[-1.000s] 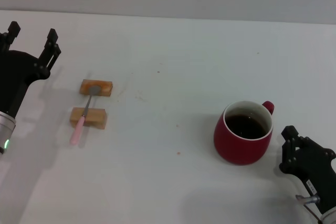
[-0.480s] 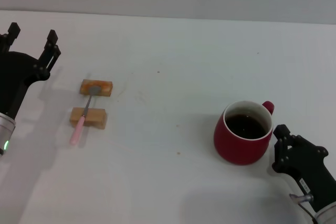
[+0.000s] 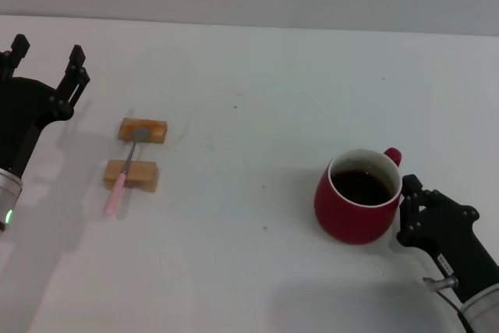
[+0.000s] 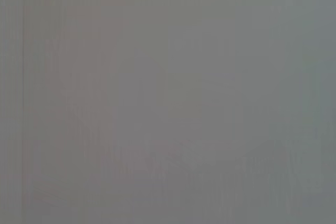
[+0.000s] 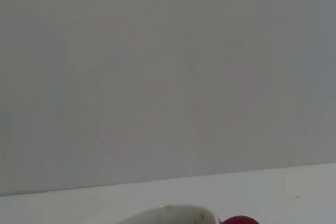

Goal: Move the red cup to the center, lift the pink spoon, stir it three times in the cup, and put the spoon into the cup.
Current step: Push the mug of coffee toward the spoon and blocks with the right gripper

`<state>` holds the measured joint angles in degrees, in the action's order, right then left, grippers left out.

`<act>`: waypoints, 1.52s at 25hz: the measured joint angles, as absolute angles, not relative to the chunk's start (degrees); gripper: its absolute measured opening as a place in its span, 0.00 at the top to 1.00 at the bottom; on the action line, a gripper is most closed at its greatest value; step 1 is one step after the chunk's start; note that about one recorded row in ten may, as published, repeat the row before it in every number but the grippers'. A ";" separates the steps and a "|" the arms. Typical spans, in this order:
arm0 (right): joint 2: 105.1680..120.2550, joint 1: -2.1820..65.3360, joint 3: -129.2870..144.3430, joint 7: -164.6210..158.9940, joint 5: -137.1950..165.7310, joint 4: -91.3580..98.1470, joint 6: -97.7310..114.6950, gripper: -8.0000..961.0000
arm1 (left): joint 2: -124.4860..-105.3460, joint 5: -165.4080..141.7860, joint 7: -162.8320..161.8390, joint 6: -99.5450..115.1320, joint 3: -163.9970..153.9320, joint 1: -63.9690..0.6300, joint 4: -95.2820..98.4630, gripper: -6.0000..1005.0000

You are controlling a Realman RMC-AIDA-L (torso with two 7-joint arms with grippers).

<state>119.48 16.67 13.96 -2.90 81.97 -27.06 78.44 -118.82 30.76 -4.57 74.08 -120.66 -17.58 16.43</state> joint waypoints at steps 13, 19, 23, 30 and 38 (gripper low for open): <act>119.44 19.23 14.20 -2.90 82.04 -26.98 76.34 0.99 | -118.82 30.76 -4.57 73.98 -120.72 -17.57 16.40 0.23; 119.36 20.36 14.24 -2.90 82.24 -26.98 75.25 0.99 | -118.82 30.76 -4.57 73.89 -120.69 -17.57 16.34 0.23; 119.36 20.90 13.77 -2.90 83.90 -26.94 74.47 0.99 | -118.82 30.76 -4.57 73.80 -120.67 -17.58 16.34 0.23; 119.50 22.52 13.61 -3.40 84.30 -26.09 72.83 0.99 | -118.90 30.76 -4.57 73.68 -120.69 -17.66 16.35 0.23; 119.53 23.97 13.54 -3.43 84.30 -25.75 72.42 0.99 | -118.91 30.76 -4.57 73.28 -120.86 -17.76 16.35 0.23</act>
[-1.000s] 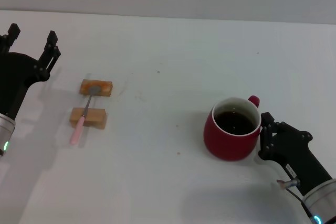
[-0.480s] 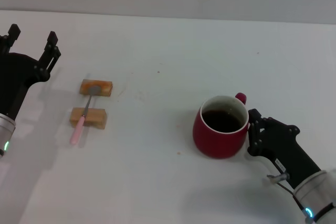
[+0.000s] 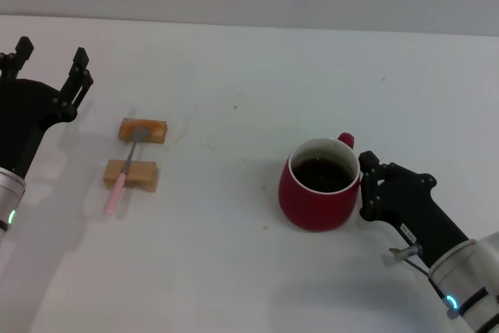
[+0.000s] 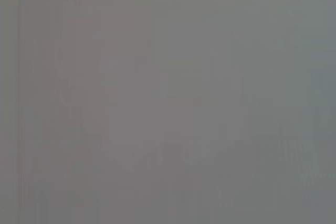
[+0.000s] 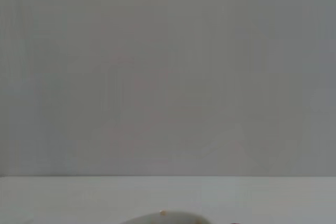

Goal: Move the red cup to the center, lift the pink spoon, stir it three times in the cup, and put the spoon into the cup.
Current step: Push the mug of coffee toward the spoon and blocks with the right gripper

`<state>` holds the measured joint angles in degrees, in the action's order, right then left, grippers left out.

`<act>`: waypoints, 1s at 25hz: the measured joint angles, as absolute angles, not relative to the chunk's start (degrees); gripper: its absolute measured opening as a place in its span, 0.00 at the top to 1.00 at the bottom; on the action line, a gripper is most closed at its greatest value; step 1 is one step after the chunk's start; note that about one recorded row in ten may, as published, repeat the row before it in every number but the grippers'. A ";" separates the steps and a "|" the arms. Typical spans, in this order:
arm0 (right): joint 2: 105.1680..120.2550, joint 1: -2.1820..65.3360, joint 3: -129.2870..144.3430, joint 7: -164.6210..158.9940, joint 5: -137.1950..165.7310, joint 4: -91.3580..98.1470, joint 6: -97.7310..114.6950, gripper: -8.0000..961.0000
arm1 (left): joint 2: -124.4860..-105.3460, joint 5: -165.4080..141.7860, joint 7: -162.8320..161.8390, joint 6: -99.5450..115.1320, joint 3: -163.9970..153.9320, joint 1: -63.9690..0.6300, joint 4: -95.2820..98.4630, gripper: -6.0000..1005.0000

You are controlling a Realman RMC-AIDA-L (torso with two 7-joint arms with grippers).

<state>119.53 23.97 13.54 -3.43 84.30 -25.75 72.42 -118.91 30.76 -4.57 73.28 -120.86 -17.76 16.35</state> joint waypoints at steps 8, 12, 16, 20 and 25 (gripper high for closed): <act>119.63 24.03 13.49 -3.43 84.31 -25.75 72.45 0.99 | -118.92 30.76 -4.57 72.95 -120.96 -17.93 16.39 0.23; 119.61 23.07 13.35 -3.43 84.17 -25.75 73.13 0.99 | -118.92 30.76 -4.57 72.94 -121.02 -17.93 16.44 0.23; 119.57 21.39 13.12 -3.43 84.03 -25.68 74.39 0.99 | -118.92 30.76 -4.57 72.94 -121.02 -17.89 16.44 0.23; 119.58 20.06 12.86 -3.43 84.17 -25.75 74.93 0.99 | -118.91 30.76 -4.57 72.94 -121.01 -17.73 16.41 0.23; 119.63 19.57 13.07 -3.43 84.22 -26.25 75.03 0.99 | -118.84 30.76 -4.54 72.94 -120.93 -17.68 16.35 0.23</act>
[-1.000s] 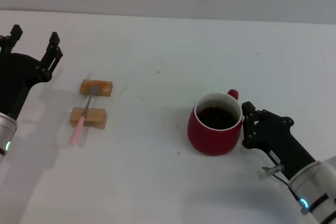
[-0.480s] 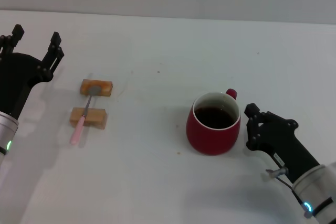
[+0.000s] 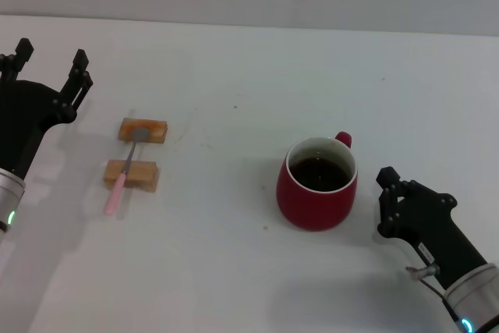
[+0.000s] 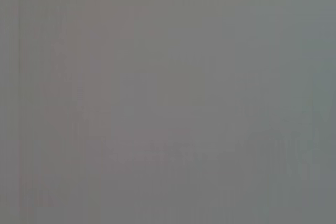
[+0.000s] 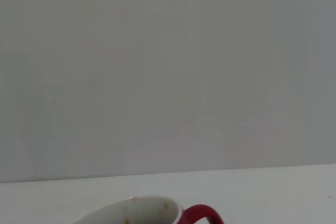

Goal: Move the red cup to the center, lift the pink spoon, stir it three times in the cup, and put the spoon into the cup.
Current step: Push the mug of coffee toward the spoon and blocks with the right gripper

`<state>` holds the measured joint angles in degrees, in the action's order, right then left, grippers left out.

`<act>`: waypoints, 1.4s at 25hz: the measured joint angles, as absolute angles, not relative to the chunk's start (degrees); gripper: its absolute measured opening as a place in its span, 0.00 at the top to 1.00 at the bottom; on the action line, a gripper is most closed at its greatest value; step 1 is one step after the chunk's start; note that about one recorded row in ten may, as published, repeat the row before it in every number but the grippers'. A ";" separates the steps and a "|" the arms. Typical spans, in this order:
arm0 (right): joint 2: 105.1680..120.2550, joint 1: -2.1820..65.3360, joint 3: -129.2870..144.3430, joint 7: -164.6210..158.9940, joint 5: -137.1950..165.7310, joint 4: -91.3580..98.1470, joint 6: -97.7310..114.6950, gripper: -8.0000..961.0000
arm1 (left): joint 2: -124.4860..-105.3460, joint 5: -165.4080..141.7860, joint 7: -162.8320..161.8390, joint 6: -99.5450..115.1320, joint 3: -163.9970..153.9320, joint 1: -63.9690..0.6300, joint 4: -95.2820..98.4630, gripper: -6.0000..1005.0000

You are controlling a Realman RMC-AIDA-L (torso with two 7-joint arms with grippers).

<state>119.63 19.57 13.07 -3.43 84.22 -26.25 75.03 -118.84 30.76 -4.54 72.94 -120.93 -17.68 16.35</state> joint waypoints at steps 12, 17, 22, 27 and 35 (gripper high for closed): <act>119.71 21.59 12.70 -3.43 86.60 -26.84 73.04 0.99 | -118.82 30.76 -4.48 72.95 -121.02 -17.71 16.34 0.23; 119.71 22.45 12.73 -3.43 86.63 -26.82 72.28 0.99 | -118.82 30.76 -4.48 72.95 -121.01 -17.73 16.34 0.23; 119.70 23.63 12.80 -4.26 87.03 -26.85 71.15 0.99 | -118.90 30.76 -4.48 72.95 -121.01 -17.96 16.34 0.23; 119.71 24.77 12.70 -6.54 88.65 -26.42 70.19 0.99 | -118.91 30.76 -4.48 72.94 -121.02 -18.02 16.34 0.23; 119.71 26.23 12.57 -6.59 88.69 -25.74 69.81 0.99 | -118.92 30.76 -4.48 72.88 -120.99 -17.87 16.34 0.23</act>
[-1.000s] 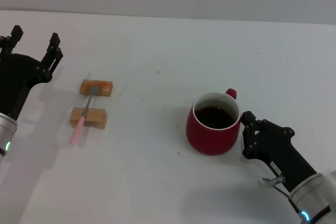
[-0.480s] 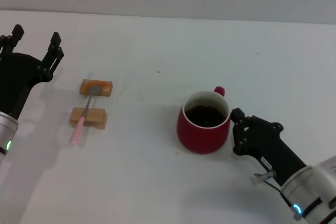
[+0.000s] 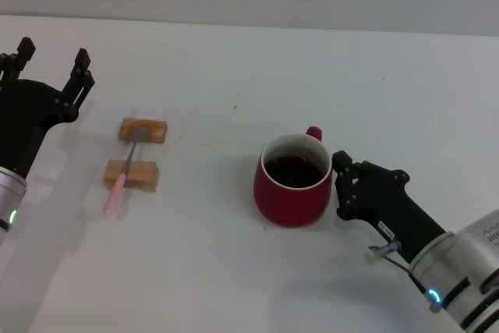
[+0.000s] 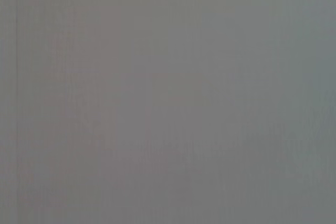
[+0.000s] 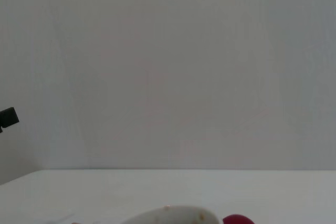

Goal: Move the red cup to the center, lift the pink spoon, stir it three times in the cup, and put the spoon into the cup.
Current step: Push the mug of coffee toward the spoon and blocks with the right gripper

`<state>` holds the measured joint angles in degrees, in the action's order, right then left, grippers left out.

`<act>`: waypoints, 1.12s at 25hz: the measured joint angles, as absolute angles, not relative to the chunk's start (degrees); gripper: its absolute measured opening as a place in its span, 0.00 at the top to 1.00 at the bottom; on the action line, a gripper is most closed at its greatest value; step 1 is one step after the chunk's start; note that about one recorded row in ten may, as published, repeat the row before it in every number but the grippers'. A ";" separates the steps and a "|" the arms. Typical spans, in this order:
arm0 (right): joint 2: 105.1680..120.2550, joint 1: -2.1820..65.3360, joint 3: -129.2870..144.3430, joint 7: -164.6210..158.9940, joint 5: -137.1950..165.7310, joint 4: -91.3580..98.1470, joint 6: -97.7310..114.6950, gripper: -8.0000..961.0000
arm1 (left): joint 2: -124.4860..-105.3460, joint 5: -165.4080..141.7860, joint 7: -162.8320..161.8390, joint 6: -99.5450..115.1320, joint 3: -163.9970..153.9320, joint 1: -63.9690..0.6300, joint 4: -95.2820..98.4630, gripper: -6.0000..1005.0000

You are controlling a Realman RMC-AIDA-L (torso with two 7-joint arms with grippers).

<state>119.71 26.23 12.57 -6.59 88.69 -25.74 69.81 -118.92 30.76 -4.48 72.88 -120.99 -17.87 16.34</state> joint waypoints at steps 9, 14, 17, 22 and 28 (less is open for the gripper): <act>119.71 27.25 11.96 -6.59 88.77 -25.66 69.33 0.99 | -118.92 30.76 -4.48 72.86 -120.99 -18.09 16.35 0.23; 119.71 27.63 11.95 -6.59 88.77 -25.61 69.32 0.99 | -118.92 30.76 -4.48 72.86 -121.02 -18.18 16.35 0.23; 119.71 27.95 11.95 -6.59 88.77 -25.57 69.33 0.99 | -118.92 30.76 -4.48 72.86 -120.98 -18.19 16.35 0.23; 119.71 27.91 11.74 -6.59 88.77 -25.57 69.80 0.99 | -118.92 30.76 -4.48 72.85 -120.95 -18.19 16.34 0.23; 119.55 26.24 11.13 -6.59 88.76 -25.57 70.43 0.99 | -118.92 30.76 -4.48 72.80 -120.93 -18.19 16.35 0.23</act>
